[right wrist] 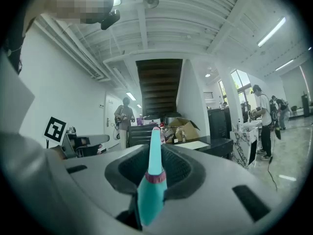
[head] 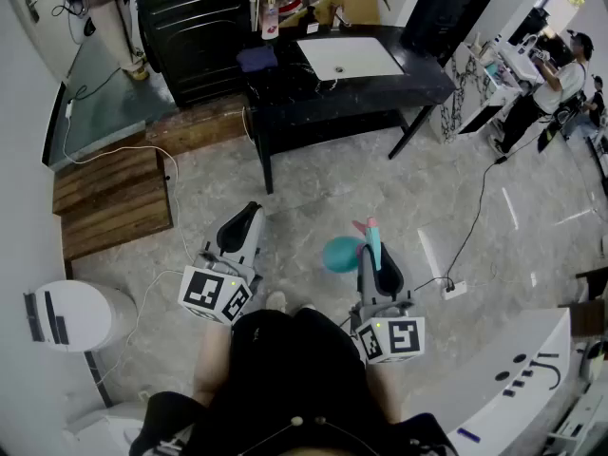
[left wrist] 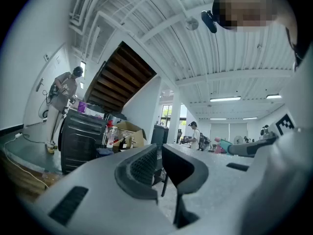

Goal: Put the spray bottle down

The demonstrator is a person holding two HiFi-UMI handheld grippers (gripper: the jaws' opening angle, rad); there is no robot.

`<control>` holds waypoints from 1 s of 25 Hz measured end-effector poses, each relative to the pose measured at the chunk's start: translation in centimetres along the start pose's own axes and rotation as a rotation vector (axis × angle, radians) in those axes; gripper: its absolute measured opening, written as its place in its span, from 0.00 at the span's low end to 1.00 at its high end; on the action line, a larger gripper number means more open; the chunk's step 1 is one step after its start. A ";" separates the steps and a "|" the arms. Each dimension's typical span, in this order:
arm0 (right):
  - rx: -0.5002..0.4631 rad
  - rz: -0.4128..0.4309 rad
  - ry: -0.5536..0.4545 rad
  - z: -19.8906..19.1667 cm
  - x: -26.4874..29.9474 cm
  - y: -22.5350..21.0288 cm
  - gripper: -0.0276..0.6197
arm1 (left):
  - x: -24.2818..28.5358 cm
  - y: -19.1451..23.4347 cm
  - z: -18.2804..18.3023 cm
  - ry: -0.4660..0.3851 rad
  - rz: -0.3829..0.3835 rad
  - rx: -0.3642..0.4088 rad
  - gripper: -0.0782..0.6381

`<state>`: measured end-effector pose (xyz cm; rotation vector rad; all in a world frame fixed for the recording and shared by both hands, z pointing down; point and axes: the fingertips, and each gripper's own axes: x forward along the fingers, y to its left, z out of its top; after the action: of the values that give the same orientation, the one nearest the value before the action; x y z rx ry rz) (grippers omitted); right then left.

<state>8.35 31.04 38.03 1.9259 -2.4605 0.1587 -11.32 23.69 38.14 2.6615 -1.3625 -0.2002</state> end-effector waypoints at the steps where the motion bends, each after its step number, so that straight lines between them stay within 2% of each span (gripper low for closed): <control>1: -0.002 -0.003 0.001 0.0 0.0 -0.1 0.18 | 0.1 -0.1 -0.1 0.004 0.000 0.012 0.16; 6: 0.000 -0.012 0.001 0.0 0.0 -1.1 0.18 | 1.0 -0.8 -0.5 0.034 -0.009 0.054 0.16; 11: -0.010 -0.001 -0.001 0.1 0.8 -1.3 0.18 | 2.6 -1.7 -0.9 0.081 -0.028 0.134 0.16; 25: -0.003 0.011 -0.024 1.3 3.7 -1.0 0.18 | 4.8 -1.9 -0.5 0.074 -0.125 0.161 0.16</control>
<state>8.50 27.07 37.10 1.9254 -2.4850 0.1329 -6.92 20.88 37.99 2.8564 -1.2410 -0.0048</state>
